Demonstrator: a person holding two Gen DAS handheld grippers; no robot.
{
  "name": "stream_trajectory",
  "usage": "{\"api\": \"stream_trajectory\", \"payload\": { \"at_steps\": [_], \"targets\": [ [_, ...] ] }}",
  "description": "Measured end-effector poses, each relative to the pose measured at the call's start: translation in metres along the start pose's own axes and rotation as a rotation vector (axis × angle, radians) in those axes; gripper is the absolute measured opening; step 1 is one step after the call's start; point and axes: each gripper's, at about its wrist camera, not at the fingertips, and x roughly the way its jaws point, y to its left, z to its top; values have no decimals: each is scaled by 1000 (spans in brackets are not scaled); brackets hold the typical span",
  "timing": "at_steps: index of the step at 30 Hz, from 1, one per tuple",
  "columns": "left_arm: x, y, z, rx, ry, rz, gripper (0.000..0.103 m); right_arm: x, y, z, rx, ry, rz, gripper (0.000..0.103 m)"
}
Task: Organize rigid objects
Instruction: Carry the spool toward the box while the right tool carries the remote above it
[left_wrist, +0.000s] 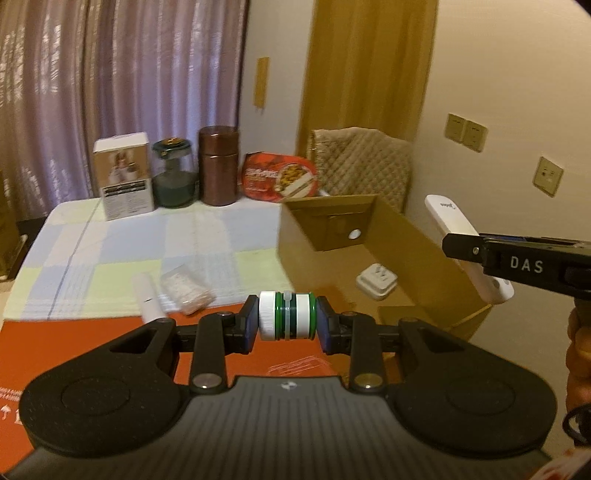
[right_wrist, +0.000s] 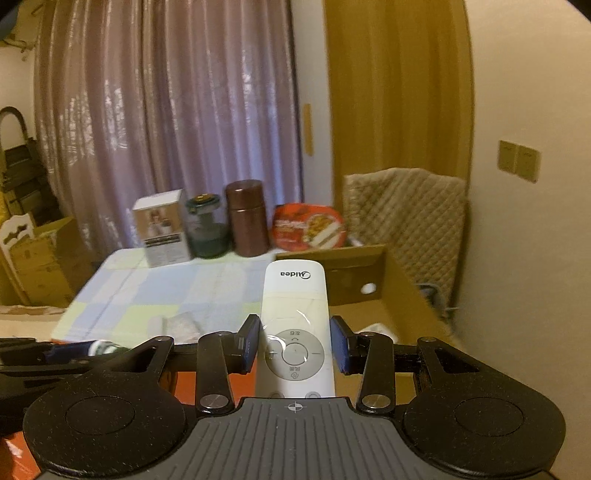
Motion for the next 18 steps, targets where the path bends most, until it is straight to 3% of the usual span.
{"api": "stream_trajectory", "payload": {
  "at_steps": [10, 18],
  "targets": [
    [36, -55, 13, 60, 23, -93, 27, 10, -60, -2, 24, 33, -58, 37],
    [77, -82, 14, 108, 67, -127, 27, 35, -91, -13, 50, 84, -43, 37]
  ]
}}
